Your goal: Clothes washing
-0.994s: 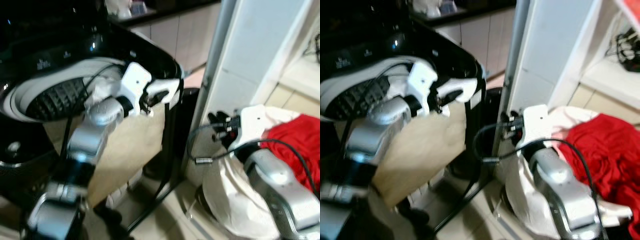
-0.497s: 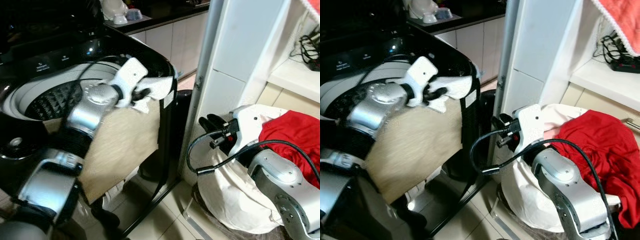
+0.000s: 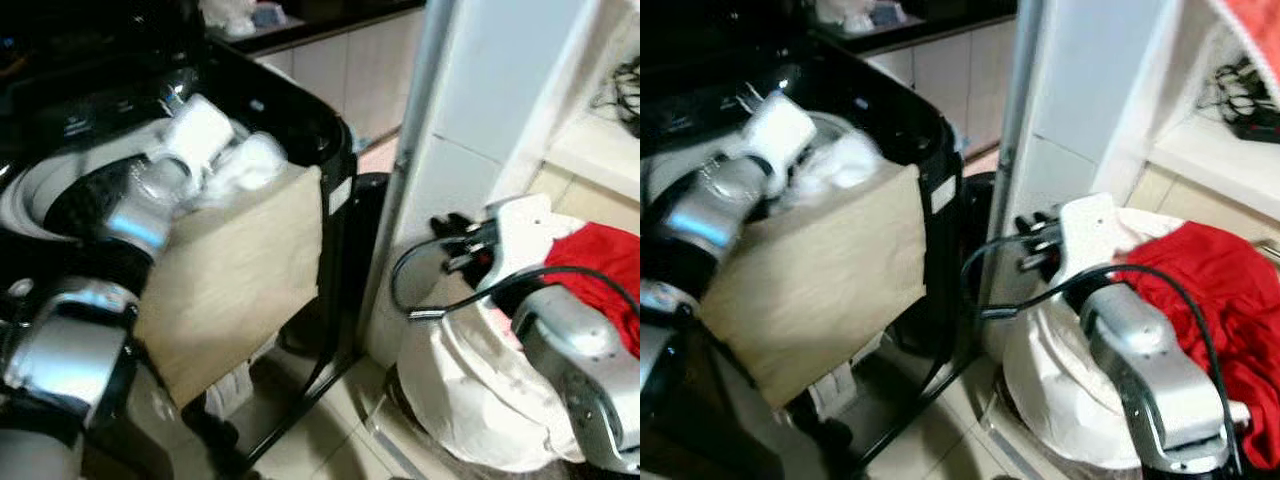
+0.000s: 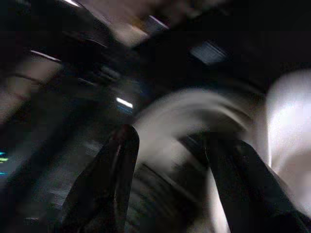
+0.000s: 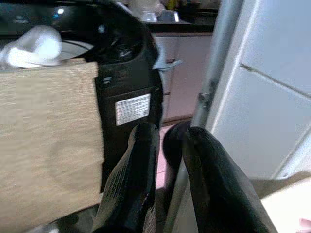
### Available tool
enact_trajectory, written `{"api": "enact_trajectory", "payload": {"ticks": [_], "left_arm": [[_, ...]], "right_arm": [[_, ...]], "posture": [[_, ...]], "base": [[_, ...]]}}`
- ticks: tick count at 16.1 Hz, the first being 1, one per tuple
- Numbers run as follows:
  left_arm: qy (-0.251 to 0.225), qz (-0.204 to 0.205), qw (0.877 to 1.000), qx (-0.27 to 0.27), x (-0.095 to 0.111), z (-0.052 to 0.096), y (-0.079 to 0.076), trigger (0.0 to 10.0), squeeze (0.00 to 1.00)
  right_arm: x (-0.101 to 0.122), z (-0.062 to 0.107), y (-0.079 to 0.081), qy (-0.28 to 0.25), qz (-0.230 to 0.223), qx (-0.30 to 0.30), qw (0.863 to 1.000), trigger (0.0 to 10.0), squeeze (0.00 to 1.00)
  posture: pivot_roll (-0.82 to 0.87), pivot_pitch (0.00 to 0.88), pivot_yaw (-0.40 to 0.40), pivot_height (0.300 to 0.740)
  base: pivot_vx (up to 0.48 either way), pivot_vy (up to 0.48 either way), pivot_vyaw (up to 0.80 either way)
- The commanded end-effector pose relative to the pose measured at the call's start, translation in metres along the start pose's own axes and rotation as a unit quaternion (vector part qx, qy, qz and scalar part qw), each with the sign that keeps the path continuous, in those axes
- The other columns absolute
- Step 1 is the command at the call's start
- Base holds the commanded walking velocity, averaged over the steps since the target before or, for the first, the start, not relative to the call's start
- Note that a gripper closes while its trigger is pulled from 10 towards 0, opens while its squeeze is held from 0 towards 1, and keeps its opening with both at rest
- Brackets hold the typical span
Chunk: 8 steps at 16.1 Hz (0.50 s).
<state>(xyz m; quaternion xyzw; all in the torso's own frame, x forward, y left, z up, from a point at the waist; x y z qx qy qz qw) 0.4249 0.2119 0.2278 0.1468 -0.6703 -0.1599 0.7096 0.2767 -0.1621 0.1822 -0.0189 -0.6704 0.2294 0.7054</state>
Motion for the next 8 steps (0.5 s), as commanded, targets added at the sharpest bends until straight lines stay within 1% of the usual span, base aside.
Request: {"api": "enact_trajectory", "payload": {"ticks": [1,2,3,4,5,6,7,8], "left_arm": [[-0.052,0.009,0.998,0.030,0.024,-0.001,0.012,10.0,0.00],[-0.083,0.091,0.992,0.021,0.033,0.000,0.013,10.0,0.00],[-0.107,0.241,0.964,-0.023,0.038,0.003,0.005,10.0,0.00],[-0.110,0.290,0.949,-0.055,0.037,0.006,-0.004,10.0,0.00],[-0.101,0.316,0.939,-0.092,0.033,0.010,-0.015,10.0,0.00],[-0.109,0.330,0.929,-0.126,0.028,0.018,-0.029,10.0,0.00],[-0.120,0.326,0.927,-0.141,0.022,0.028,-0.040,10.0,0.00],[-0.110,0.327,0.926,-0.156,0.006,0.043,-0.055,10.0,0.00]], "right_arm": [[-0.001,-0.001,-0.008,0.009,0.001,-0.021,1.000,10.0,0.00],[-0.001,-0.001,-0.012,0.010,-0.001,-0.035,0.999,10.0,0.00],[-0.001,-0.001,-0.015,0.010,-0.005,-0.051,0.999,10.0,0.00],[-0.001,0.000,-0.017,0.010,-0.004,-0.061,0.998,10.0,0.00],[-0.002,0.000,-0.017,0.011,-0.007,-0.066,0.998,10.0,0.00],[-0.001,0.000,-0.019,0.007,-0.010,-0.077,0.997,10.0,0.00],[0.000,0.000,-0.020,0.001,-0.009,-0.087,0.996,10.0,0.00],[0.000,0.001,-0.020,-0.001,-0.006,-0.100,0.995,10.0,0.00]], "posture": [[-0.17,0.000,0.016,0.740],[-0.17,0.000,0.016,0.740],[-0.17,0.000,0.016,0.740],[-0.17,0.001,0.021,0.740],[-0.17,0.001,0.021,0.740],[-0.17,0.002,0.023,0.740],[-0.17,0.002,0.023,0.740],[-0.17,0.006,0.027,0.740]], "base": [[0.000,0.000,0.00],[0.000,0.000,0.00],[0.000,0.000,0.00],[0.000,0.000,0.00],[0.000,0.000,0.00],[0.000,0.000,0.00],[0.000,0.000,0.00],[0.000,0.000,0.00]]}}
Point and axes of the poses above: a point about 5 cm out from each wrist's last joint towards the gripper, its own z axis pointing back from the gripper into the wrist, its own x axis along the axis of the wrist's last joint, y = z × x, the point moved 2 cm from there along -z, pointing out of the wrist towards the gripper, and after that the axes turned 15 degrees about z, right-handed, at the moved point
